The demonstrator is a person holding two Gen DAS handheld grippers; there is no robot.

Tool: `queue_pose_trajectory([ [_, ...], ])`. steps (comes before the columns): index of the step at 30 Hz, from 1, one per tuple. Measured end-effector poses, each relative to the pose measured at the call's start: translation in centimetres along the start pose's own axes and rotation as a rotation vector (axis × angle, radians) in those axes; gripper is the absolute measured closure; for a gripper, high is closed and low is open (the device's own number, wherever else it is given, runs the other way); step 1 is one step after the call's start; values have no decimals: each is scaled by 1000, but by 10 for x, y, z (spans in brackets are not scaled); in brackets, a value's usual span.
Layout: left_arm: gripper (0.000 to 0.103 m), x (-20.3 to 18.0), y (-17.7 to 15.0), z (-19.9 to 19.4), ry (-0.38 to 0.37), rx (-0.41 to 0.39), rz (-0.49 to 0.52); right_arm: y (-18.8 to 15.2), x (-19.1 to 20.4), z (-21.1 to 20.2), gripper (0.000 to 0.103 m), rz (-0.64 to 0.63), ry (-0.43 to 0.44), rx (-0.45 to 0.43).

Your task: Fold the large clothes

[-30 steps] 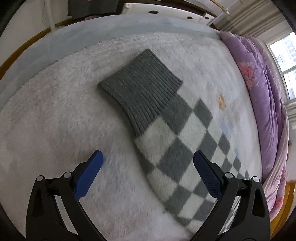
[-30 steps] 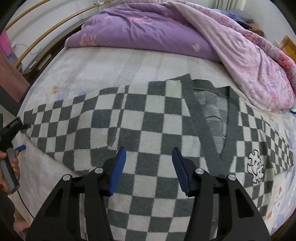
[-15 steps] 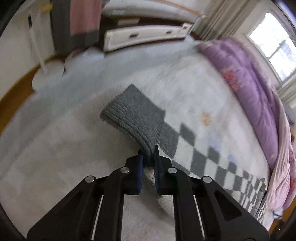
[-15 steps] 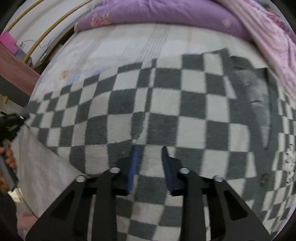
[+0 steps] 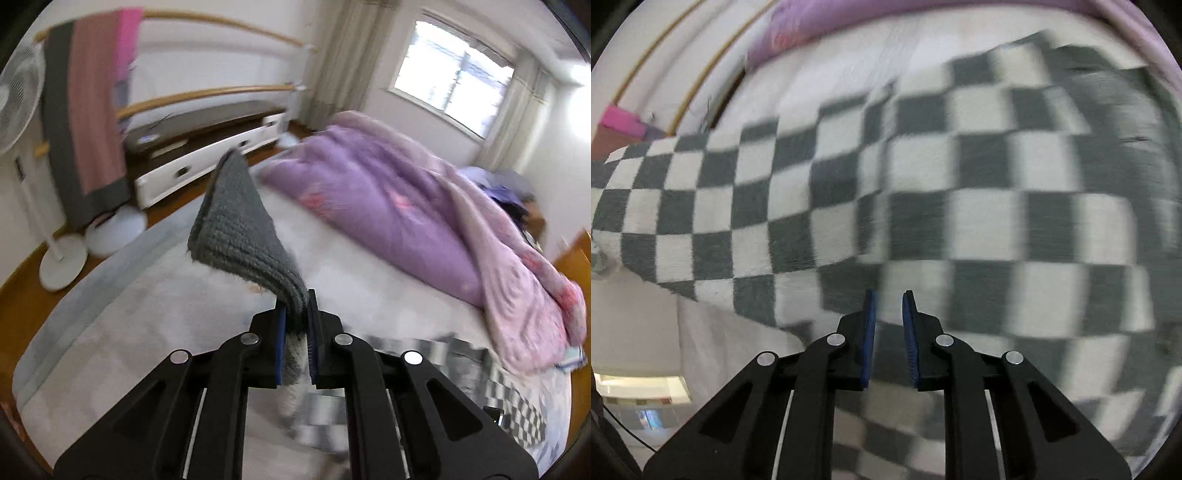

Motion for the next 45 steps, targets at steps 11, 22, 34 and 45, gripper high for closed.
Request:
queue_pose_trajectory([
  [11,94,-339,-99,33,-206,80,252,7,-261,-193,89,217,-139,-233],
  [22,94,-511,-291,126,-213,378,459,-23,-488,-296,87,465,-285,-333],
  [34,28,-525,-331,123,-322,470,418,-58,-620,-279,72,970,-96,-442],
  [45,27,-494,-349,168,-182,581,466,-36,-662,-272,47,1031,-114,-530],
])
Point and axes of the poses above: each gripper's, at about its wrist camera, not at the fingertips, and z roughly the way its jaws point, x to its left, y to its top, the point moved 8 cm from there along z, roughly the way its jaws point, and after that the axes turned 5 degrees about z, right-handed, at the moved point
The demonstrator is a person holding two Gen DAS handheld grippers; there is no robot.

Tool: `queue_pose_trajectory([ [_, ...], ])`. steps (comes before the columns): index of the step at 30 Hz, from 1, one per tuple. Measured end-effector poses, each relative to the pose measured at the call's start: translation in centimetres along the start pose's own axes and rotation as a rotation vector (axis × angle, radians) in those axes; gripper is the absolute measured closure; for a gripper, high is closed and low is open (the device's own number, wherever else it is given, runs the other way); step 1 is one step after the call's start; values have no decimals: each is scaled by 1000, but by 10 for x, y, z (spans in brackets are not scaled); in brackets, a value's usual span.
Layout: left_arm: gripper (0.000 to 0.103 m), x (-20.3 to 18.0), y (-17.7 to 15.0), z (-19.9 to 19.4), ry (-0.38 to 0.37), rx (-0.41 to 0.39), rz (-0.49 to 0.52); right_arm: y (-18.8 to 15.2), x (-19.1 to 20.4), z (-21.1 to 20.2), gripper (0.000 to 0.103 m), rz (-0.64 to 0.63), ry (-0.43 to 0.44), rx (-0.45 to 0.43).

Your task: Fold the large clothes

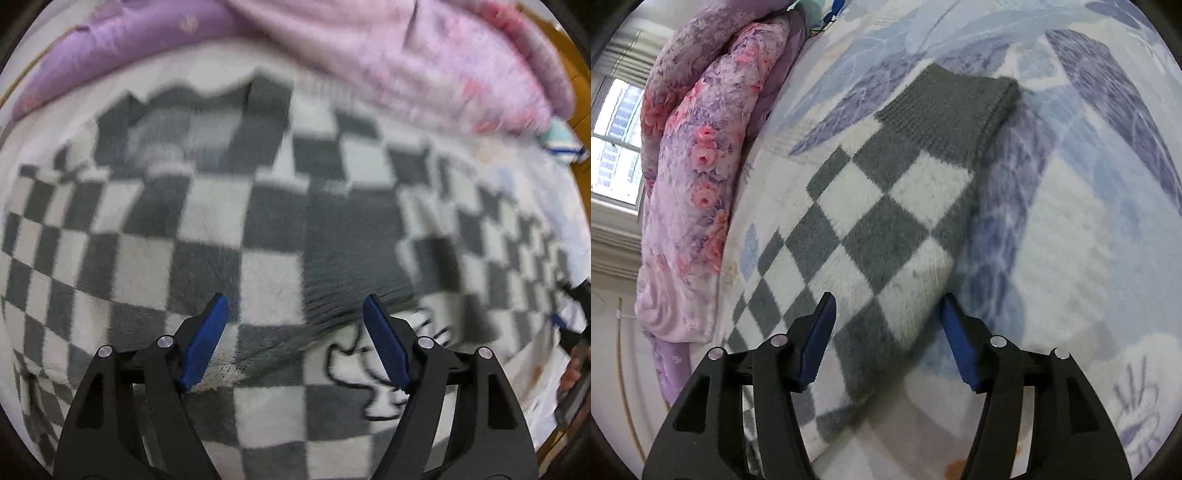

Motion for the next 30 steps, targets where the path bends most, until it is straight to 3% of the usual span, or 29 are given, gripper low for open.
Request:
queue_pose_trajectory([
  [1,27,0,-1,6,-1,8,12,1,-1,1,49,2,-4,-6],
  [3,28,-2,-1,12,13,13,40,5,-4,3,68,-1,-50,-15],
  [6,28,-3,2,15,14,23,44,10,-8,4,82,3,-50,-7],
  [11,25,1,4,-1,-83,27,1,12,9,-14,90,-87,-53,-67],
  [15,25,18,7,-30,-184,-5,-110,-2,77,-46,91,-336,-22,-184],
  [19,25,42,11,-60,-219,-65,-204,-80,176,-65,91,-659,134,-159],
  [23,25,68,10,-85,-198,-125,-279,-220,237,-49,91,-950,275,60],
  [26,25,87,8,-90,-200,-125,-317,-290,229,-8,87,-1007,209,221],
  [28,24,94,4,-86,-200,-101,-330,-322,202,35,83,-1050,33,329],
  [30,24,94,1,-78,-200,-67,-329,-327,192,41,80,-1078,1,305],
])
Point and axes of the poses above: each gripper's, at about its wrist camera, not at the fingertips, and z roughly the way its jaws point, x to its left, y to its top, the point moved 8 cm from there along z, roughly the way its jaws point, and after that the axes turned 5 degrees about z, right-handed, at the moved point
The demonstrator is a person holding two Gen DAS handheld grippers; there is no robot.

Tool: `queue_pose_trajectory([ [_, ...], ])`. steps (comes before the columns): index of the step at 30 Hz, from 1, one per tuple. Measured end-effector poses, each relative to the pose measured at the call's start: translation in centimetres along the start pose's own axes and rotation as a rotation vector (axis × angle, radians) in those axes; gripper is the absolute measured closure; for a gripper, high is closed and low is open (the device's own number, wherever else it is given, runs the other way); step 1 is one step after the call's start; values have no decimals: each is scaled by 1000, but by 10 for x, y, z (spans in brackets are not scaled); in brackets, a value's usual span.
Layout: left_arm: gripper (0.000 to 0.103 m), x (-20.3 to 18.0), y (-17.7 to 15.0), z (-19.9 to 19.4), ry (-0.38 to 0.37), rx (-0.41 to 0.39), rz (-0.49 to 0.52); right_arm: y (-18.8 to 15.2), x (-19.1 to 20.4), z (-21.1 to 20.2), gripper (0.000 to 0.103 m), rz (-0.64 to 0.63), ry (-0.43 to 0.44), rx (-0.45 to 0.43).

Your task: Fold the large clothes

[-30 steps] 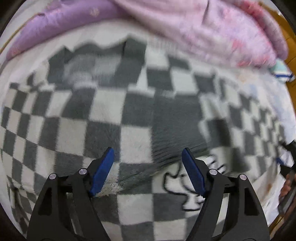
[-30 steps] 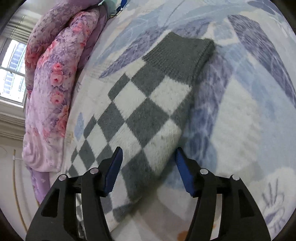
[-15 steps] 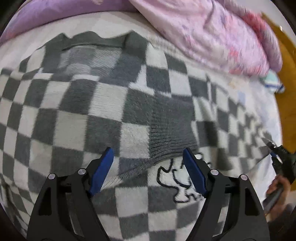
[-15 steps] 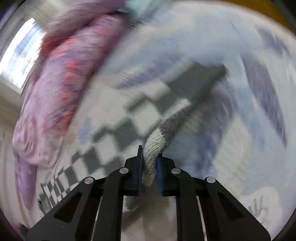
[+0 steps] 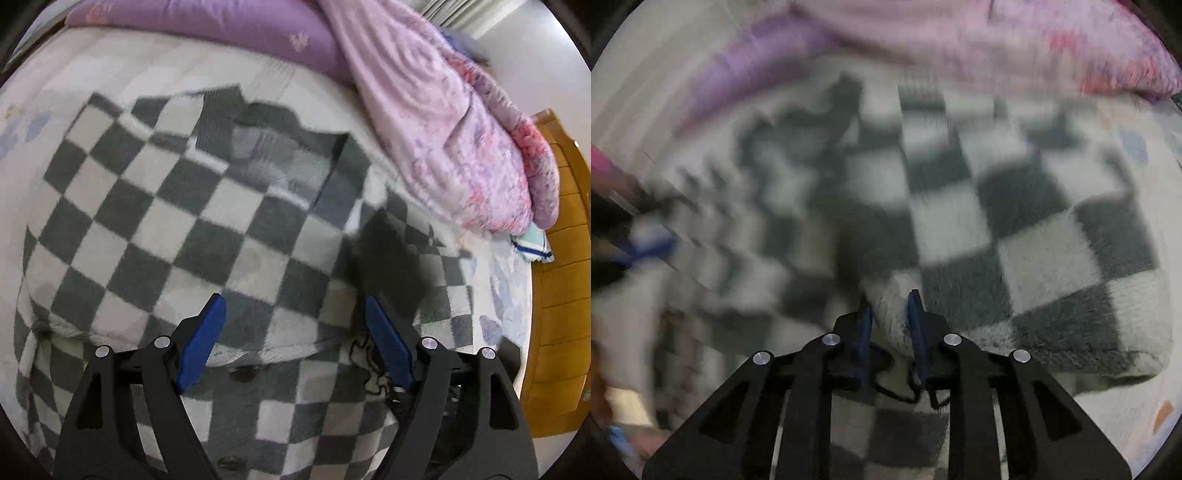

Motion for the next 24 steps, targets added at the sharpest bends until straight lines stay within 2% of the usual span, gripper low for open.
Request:
queue_pose_trajectory([
  [2,24,0,-3,8,11,17,14,0,-2,-10,77,19,34,-15],
  [4,24,-5,-6,19,-21,39,16,-1,-5,-21,75,28,56,-36],
  [5,24,-8,-8,24,-33,49,13,-3,-9,-24,69,30,50,-36],
  [6,23,-9,-10,29,-37,56,6,-4,-11,-25,56,31,52,-31],
  [8,23,-10,-13,37,-44,66,-29,-7,-12,-25,47,40,80,-23],
  [10,23,-16,-20,48,-92,102,-64,-10,-16,-23,47,39,77,-17],
  [12,21,-24,-27,56,-110,134,-56,-17,-14,-26,47,45,76,-21],
  [14,18,-30,-29,60,-111,135,-38,-18,-14,-25,46,50,71,-24],
  [15,20,-31,-28,61,-89,122,-12,-19,-12,-25,47,47,64,-26],
  [16,27,-32,-26,61,-69,100,17,-19,-12,-26,47,43,60,-27],
  [17,63,-34,-25,61,-69,90,40,-19,-12,-28,47,38,55,-28],
  [18,84,-36,-24,63,-66,95,73,-19,-11,-31,47,35,48,-31],
  [19,87,-32,-22,61,-45,91,78,-19,-11,-34,46,35,44,-36],
  [20,91,-31,-19,58,-64,83,70,-20,-12,-38,46,38,43,-39],
  [21,92,-27,-14,50,-87,59,50,-20,-12,-45,47,48,42,-46],
  [24,92,-8,5,12,-93,-27,30,-12,-15,-73,47,96,45,-109],
])
Point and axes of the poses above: each gripper's, at about its wrist camera, not at the fingertips, and z roughly the way its jaws point, x to its left, y to its top, the point moved 8 cm from there along z, roughly the way its jaws point, and after that the axes turned 5 degrees about z, right-handed, at the moved point
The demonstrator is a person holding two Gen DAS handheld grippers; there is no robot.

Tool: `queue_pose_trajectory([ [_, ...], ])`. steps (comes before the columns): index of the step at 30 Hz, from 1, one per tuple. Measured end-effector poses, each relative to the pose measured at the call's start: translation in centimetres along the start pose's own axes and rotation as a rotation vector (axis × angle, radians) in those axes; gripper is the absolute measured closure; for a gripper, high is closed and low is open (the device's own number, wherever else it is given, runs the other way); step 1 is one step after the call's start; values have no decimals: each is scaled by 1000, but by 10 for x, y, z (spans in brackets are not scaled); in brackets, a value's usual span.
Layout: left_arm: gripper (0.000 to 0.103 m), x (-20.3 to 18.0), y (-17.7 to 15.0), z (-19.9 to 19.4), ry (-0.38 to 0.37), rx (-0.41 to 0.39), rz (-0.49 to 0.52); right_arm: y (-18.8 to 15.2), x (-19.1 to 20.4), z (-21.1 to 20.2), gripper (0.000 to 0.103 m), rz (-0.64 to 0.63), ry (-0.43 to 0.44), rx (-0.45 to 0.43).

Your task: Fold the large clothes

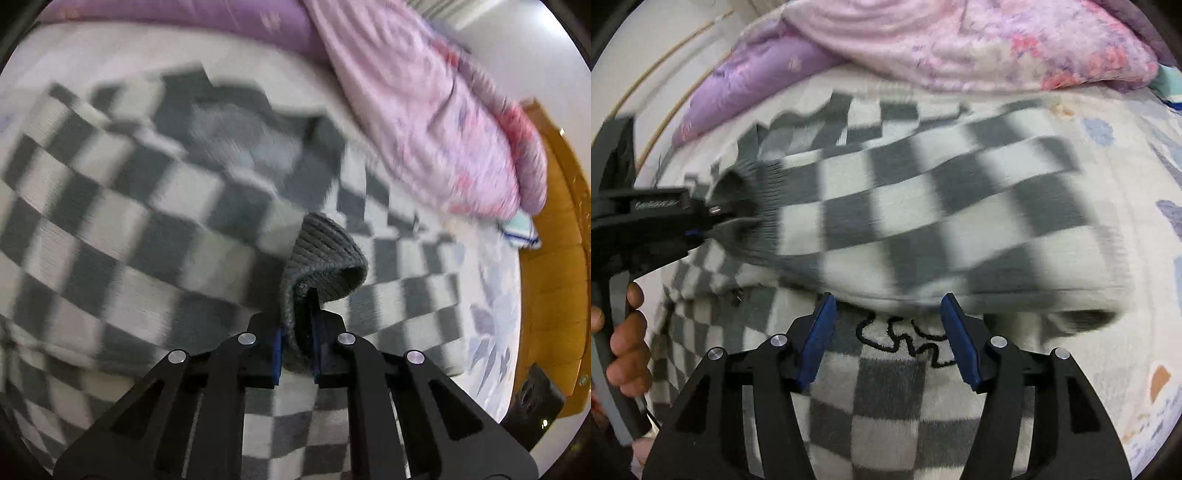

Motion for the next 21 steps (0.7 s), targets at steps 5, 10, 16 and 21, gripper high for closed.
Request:
queue_pose_trajectory([
  [5,92,55,38,-73,37,-139,-40,22,-3,-36,42,76,-18,-112],
  [10,92,134,50,-101,97,-133,-110,31,0,-20,42,115,-17,-89],
  [16,92,196,32,-71,96,-45,-201,40,21,27,64,110,-22,-5],
  [21,95,223,33,-61,159,-47,-199,50,29,49,66,115,-10,16],
])
Point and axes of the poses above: each gripper's, at about its wrist camera, not at the fingertips, and z roughly the way its jaws point, x to its left, y to its top, the point moved 8 cm from there along z, roughly the way its jaws point, and after that the axes turned 5 degrees about z, right-handed, at the moved point
